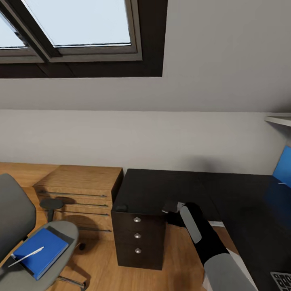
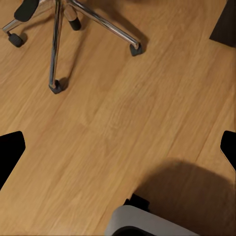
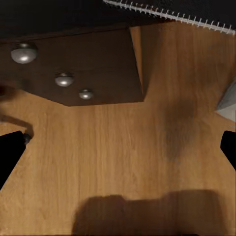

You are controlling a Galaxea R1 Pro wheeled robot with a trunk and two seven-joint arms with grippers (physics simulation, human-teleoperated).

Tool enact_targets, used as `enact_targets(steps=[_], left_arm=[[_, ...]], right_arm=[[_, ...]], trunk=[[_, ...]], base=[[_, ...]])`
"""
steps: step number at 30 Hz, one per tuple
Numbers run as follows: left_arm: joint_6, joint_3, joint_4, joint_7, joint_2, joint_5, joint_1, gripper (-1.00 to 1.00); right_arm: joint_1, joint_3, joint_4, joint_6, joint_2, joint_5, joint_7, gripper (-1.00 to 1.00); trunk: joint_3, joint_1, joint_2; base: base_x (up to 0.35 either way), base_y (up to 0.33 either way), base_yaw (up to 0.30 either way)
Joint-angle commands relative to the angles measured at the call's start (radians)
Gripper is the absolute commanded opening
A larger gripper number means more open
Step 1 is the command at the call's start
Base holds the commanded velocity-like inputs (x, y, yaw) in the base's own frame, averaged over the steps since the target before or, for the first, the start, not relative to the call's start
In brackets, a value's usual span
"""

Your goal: In the bedroom, organize the workspace by keeping the computer under the desk, ensuring the monitor is on the desk, placing the keyboard on the desk next to the monitor, placing the mouse on the desk next to the keyboard, moving the folder from the swivel chair onto the desk next to the mouse, stacking the notebook on top of the folder with the pen on top of the notebook, and positioning the swivel chair next to the desk.

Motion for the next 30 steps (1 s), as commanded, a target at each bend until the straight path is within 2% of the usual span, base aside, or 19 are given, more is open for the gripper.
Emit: enact_targets(steps=[1,5,9,10,11,12,13,14,17,19,26,29,30], left_arm=[[-0.006,-0.008,-0.002,0.006,0.002,0.011,-0.001,1.0],[-0.006,-0.008,-0.001,0.006,0.002,0.012,-0.001,1.0],[-0.006,-0.008,-0.001,0.006,0.003,0.012,-0.001,1.0],[-0.006,-0.008,-0.001,0.006,0.003,0.011,-0.001,1.0],[-0.006,-0.008,-0.001,0.005,0.003,0.012,-0.001,1.0],[-0.006,-0.008,-0.001,0.006,0.003,0.011,-0.001,1.0],[-0.006,-0.008,-0.001,0.005,0.003,0.011,-0.001,1.0],[-0.006,-0.008,-0.001,0.006,0.003,0.011,-0.001,1.0],[-0.006,-0.008,-0.001,0.006,0.003,0.011,-0.001,1.0],[-0.006,-0.008,-0.001,0.005,0.003,0.011,-0.001,1.0],[-0.006,-0.008,-0.001,0.005,0.003,0.011,-0.001,1.0],[-0.006,-0.008,-0.001,0.005,0.002,0.011,-0.001,1.0],[-0.006,-0.008,-0.001,0.005,0.002,0.011,-0.001,1.0]], right_arm=[[0.0,-0.005,-0.01,0.001,-0.001,-0.017,-0.01,1.0],[0.002,-0.021,-0.039,-0.001,-0.004,-0.031,-0.008,1.0],[0.003,-0.008,-0.038,-0.015,-0.003,-0.031,-0.007,1.0],[0.003,0.012,-0.038,-0.029,-0.003,-0.031,-0.007,1.0],[0.003,0.056,-0.037,-0.05,-0.004,-0.03,-0.007,1.0],[0.003,0.127,-0.036,-0.079,-0.005,-0.029,-0.008,1.0],[0.003,0.143,-0.036,-0.086,-0.005,-0.028,-0.008,1.0],[0.003,0.189,-0.034,-0.107,-0.005,-0.027,-0.01,1.0],[0.003,0.239,-0.027,-0.13,-0.005,-0.027,-0.012,1.0],[0.003,0.272,-0.014,-0.141,-0.005,-0.026,-0.012,1.0],[0.003,0.278,-0.012,-0.143,-0.004,-0.026,-0.013,1.0],[0.003,0.343,0.007,-0.149,-0.003,-0.026,-0.01,1.0],[0.003,0.345,0.009,-0.149,-0.003,-0.026,-0.01,1.0]], trunk=[[-0.001,0.001,-0.001],[-0.001,0.001,-0.001],[-0.001,0.001,-0.001],[-0.001,0.001,-0.001],[-0.002,0.001,-0.001],[-0.002,0.001,-0.001],[-0.003,0.001,-0.001],[-0.003,0.001,-0.001],[-0.005,0.001,-0.001],[-0.007,0.001,-0.001],[-0.013,0.001,-0.001],[-0.015,0.001,-0.001],[-0.015,0.001,-0.001]], base=[[0.328,0.0,0.0],[0.328,0.0,0.107],[0.328,0.0,0.255],[0.329,0.0,0.275],[0.328,0.0,0.28],[0.328,0.0,0.277],[0.328,0.0,0.274],[0.326,0.0,0.267],[0.32,0.0,0.263],[0.309,0.0,0.256],[0.305,0.0,0.254],[0.195,0.0,0.18],[0.069,0.0,0.062]])
